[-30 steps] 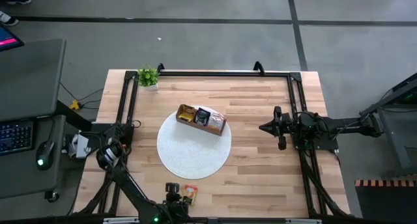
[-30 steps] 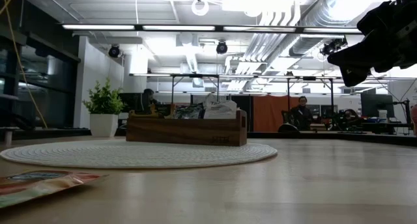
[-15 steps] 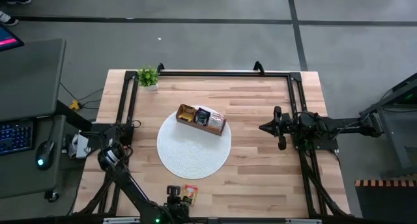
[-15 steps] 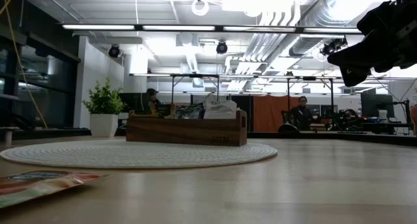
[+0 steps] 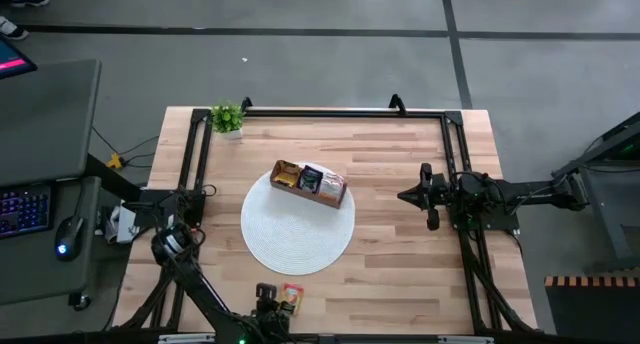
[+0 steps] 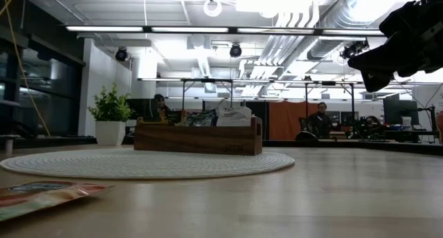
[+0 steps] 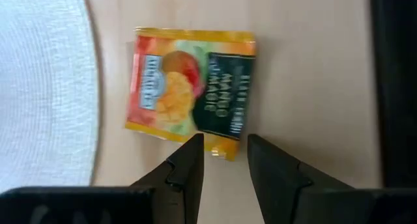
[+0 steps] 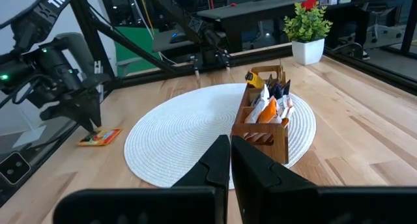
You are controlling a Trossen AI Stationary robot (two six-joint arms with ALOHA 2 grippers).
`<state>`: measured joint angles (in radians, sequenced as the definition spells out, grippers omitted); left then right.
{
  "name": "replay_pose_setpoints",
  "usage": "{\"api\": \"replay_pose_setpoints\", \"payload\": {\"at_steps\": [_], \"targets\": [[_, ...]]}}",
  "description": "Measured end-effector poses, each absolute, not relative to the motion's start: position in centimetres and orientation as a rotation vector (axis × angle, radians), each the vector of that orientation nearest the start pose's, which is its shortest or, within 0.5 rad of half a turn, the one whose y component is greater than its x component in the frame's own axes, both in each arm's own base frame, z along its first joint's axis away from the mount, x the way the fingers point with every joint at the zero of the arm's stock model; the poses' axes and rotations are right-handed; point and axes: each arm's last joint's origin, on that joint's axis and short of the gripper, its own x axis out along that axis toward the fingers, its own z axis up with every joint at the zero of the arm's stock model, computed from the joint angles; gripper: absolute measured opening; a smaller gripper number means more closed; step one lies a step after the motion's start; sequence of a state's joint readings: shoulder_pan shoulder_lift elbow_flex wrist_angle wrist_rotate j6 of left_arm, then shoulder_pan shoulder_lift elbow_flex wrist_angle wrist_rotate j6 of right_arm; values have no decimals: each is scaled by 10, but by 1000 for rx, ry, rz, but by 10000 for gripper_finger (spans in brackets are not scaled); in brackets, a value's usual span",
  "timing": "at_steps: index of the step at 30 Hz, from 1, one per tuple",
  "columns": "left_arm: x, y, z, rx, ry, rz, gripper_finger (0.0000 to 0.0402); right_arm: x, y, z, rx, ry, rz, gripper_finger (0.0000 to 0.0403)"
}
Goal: Pick & Place Tea
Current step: Put the orange tea bag into the left section of the wooden organizer
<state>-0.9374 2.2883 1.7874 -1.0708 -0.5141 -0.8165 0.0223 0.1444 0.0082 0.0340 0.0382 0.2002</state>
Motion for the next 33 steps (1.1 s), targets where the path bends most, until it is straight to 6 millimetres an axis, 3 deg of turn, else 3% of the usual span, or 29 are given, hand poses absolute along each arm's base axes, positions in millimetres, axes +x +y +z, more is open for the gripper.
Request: {"api": "replay_pose_setpoints", "payload": {"at_steps": [33], "targets": [[274, -333, 130, 405, 1063, 231, 115, 106, 1, 158, 197, 101, -26, 12]]}}
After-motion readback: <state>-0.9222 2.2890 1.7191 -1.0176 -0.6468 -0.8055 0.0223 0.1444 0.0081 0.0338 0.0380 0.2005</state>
